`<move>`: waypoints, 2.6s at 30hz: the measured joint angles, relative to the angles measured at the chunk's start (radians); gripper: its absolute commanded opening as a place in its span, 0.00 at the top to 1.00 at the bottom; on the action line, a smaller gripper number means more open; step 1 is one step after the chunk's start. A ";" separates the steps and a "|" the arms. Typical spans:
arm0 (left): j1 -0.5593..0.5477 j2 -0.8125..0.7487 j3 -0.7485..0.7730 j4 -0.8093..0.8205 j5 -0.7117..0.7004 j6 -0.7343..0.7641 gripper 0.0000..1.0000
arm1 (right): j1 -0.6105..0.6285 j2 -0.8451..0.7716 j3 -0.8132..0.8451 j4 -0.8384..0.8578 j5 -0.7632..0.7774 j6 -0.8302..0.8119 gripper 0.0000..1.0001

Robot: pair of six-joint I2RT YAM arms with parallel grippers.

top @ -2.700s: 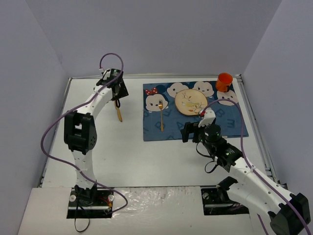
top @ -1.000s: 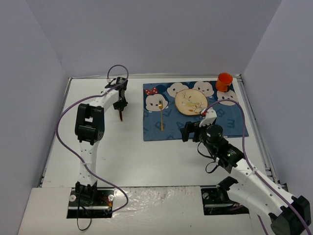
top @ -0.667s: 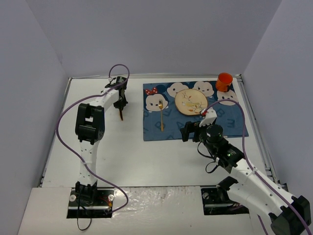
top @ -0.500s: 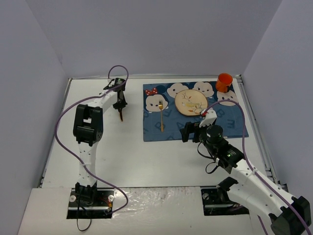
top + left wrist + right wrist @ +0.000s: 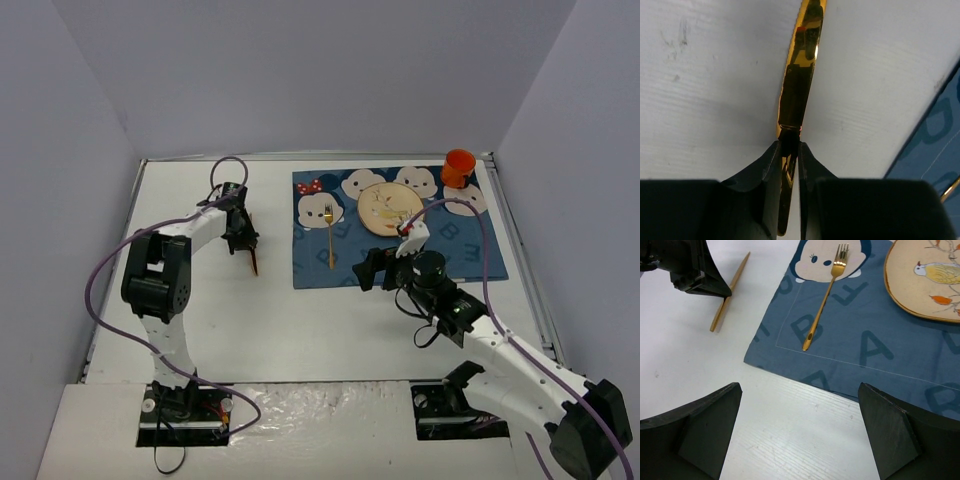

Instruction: Set the dinner table for one person

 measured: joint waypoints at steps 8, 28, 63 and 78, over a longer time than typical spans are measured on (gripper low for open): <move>-0.028 -0.155 -0.130 0.078 0.096 -0.040 1.00 | 0.021 0.129 0.024 0.090 -0.069 0.047 0.01; -0.158 -0.364 -0.238 0.208 0.140 -0.200 1.00 | 0.202 0.530 0.226 0.315 -0.082 0.105 0.11; -0.235 -0.427 -0.286 0.290 0.102 -0.317 1.00 | 0.203 0.737 0.364 0.362 -0.081 0.107 0.69; -0.241 -0.442 -0.287 0.296 0.094 -0.320 1.00 | 0.203 0.738 0.365 0.363 -0.080 0.106 0.78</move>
